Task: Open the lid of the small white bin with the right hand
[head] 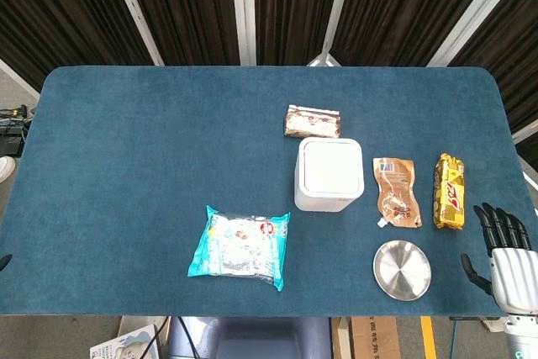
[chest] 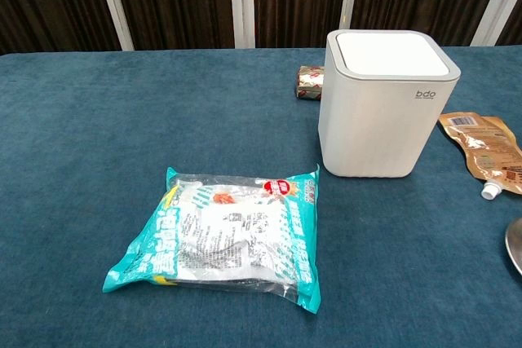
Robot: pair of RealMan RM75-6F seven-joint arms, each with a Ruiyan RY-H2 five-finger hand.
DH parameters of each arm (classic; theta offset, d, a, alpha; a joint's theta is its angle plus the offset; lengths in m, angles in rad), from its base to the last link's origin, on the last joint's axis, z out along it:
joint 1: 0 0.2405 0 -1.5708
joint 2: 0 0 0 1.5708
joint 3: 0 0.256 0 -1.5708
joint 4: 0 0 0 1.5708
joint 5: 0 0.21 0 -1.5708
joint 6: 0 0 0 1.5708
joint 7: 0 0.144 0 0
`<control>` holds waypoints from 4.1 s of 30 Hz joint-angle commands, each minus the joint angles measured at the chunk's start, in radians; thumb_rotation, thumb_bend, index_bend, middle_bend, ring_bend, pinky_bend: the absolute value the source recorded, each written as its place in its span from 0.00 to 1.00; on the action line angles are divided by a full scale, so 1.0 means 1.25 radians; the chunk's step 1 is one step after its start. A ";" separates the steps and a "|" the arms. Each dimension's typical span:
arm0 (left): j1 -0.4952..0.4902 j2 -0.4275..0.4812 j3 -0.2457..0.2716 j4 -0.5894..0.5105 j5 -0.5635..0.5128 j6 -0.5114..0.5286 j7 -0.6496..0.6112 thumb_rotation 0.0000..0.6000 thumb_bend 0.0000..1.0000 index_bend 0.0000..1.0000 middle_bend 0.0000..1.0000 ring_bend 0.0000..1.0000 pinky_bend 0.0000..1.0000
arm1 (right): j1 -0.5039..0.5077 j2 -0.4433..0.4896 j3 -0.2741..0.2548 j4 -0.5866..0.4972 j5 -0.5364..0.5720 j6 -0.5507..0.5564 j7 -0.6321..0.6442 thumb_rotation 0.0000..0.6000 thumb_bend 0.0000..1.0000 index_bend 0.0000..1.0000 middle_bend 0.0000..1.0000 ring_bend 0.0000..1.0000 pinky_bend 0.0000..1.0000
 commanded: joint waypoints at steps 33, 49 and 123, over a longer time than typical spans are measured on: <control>0.010 0.001 0.010 -0.028 0.011 0.016 0.035 1.00 0.03 0.20 0.07 0.01 0.07 | 0.097 0.103 0.054 -0.133 -0.024 -0.150 0.008 1.00 0.94 0.08 0.83 0.86 0.83; 0.006 0.007 0.005 -0.041 -0.015 -0.009 0.042 1.00 0.03 0.19 0.07 0.01 0.08 | 0.298 0.219 0.133 -0.428 0.203 -0.436 -0.298 1.00 0.96 0.08 0.83 0.86 0.83; 0.017 0.012 -0.002 -0.030 -0.016 0.003 0.001 1.00 0.03 0.19 0.07 0.01 0.08 | 0.074 -0.069 -0.087 0.046 -0.013 0.124 -0.086 1.00 0.30 0.04 0.00 0.00 0.01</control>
